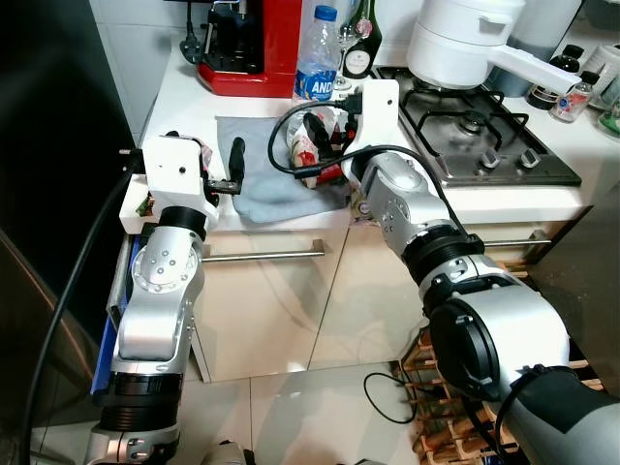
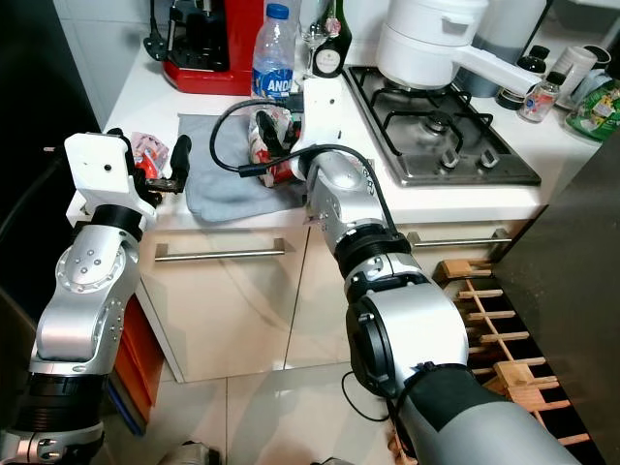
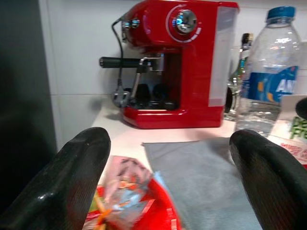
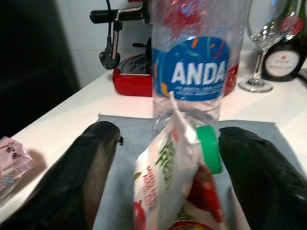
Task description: Restocking fridge
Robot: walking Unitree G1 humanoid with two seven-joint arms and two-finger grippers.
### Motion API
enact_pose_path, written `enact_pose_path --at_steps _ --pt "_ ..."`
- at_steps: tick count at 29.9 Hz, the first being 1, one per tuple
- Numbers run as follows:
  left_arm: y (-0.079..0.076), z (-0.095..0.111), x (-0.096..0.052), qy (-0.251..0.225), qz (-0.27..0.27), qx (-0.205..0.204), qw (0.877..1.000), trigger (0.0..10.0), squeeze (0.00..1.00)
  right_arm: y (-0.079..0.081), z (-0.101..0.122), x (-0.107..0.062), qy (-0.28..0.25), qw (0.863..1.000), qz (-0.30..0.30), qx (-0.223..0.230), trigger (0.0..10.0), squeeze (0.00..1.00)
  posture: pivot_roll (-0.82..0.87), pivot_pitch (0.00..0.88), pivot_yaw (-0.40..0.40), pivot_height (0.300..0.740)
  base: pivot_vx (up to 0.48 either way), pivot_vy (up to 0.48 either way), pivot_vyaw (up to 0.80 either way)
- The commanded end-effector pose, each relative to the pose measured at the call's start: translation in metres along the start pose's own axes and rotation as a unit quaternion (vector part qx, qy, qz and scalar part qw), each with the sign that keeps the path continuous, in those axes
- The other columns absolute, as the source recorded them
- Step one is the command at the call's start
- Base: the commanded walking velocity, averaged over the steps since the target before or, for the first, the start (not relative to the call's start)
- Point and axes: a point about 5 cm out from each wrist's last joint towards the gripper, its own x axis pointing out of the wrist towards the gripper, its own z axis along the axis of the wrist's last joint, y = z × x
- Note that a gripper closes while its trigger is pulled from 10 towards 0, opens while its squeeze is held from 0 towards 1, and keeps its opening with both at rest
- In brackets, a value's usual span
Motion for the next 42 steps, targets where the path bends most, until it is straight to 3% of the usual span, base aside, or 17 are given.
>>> enact_pose_path --at_steps 1,9,15,30,34,39,41,42 --pt "-0.006 0.007 0.003 -0.012 -0.009 0.006 1.000 10.0 0.00 -0.001 0.003 0.001 -0.004 1.000 -0.001 0.009 0.0 0.00 0.13 0.000 -0.104 0.740 0.000 0.000 0.00" --pt "-0.012 0.004 0.001 0.003 -0.025 0.005 1.000 10.0 0.00 -0.004 -0.008 -0.001 0.017 1.000 -0.008 0.008 0.0 0.00 0.12 0.000 -0.089 0.740 0.000 0.000 0.00" --pt "-0.007 0.002 0.000 0.009 -0.019 0.009 1.000 10.0 0.00 -0.005 -0.014 -0.003 0.020 1.000 -0.018 0.010 0.0 0.00 0.13 0.000 -0.100 0.740 0.000 0.000 0.00" --pt "-0.018 -0.002 0.008 0.018 -0.033 0.000 0.999 10.0 0.00 -0.005 -0.006 -0.002 0.006 1.000 -0.011 0.002 0.0 0.00 0.08 0.000 -0.097 0.740 0.000 0.000 0.00" --pt "-0.019 -0.004 0.011 0.021 -0.033 0.010 0.999 10.0 0.00 -0.004 0.014 0.000 -0.049 0.998 0.003 -0.038 0.0 0.00 0.08 0.000 -0.103 0.740 0.000 0.000 0.00" --pt "-0.022 -0.006 0.015 0.021 -0.039 0.017 0.999 10.0 0.00 -0.004 0.032 -0.001 -0.103 0.993 0.007 -0.051 0.0 0.00 0.06 0.000 -0.097 0.740 0.000 0.000 0.00" --pt "-0.027 -0.003 0.017 0.011 -0.051 0.022 0.998 10.0 0.00 -0.005 0.056 -0.007 -0.190 0.979 0.005 -0.073 0.0 0.00 0.05 0.000 -0.082 0.740 0.000 0.000 0.00" --pt "-0.027 -0.003 0.017 0.011 -0.051 0.022 0.998 10.0 0.00 -0.005 0.056 -0.007 -0.190 0.979 0.005 -0.073 0.0 0.00 0.05 0.000 -0.082 0.740 0.000 0.000 0.00"
